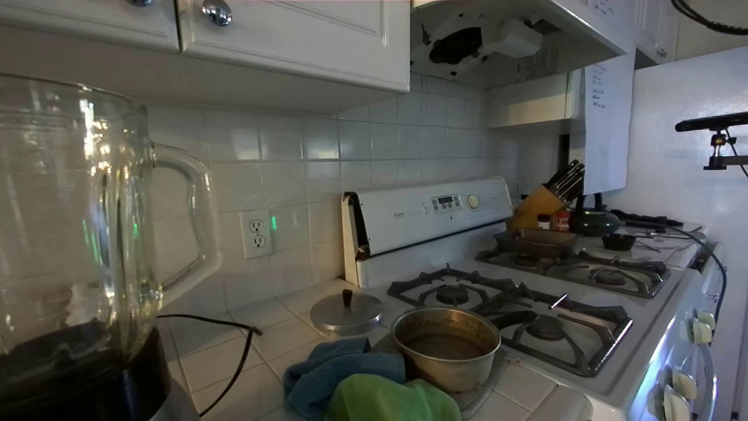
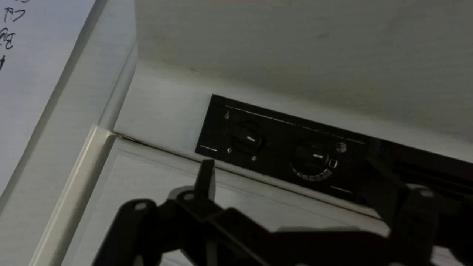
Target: Turn on the light
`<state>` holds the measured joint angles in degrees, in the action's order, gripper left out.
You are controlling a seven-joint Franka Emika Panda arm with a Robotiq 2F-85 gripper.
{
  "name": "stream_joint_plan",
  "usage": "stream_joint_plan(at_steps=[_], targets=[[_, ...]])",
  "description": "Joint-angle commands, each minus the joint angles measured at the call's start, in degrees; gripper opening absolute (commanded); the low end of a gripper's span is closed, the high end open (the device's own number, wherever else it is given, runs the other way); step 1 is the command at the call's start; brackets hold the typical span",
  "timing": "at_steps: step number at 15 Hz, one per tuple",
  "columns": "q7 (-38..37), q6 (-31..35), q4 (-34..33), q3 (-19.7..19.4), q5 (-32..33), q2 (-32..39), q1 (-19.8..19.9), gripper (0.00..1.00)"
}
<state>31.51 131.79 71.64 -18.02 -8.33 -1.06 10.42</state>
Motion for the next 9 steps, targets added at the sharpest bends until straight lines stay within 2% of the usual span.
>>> stream_joint_plan(at_steps=[1,4,5,9], targets=[[3.41,-2.19,-7.96,0.25,-3.57,5.89,2.78,1.00],[4.72,0.12,-10.39,1.11,-5.46,8.77,4.94,1.00],[5.33,1.27,-10.40,-0.23,-6.36,9.27,3.96,1.00],[7.16,2.23,-12.69,-0.03,-8.98,11.44,5.16,1.00]])
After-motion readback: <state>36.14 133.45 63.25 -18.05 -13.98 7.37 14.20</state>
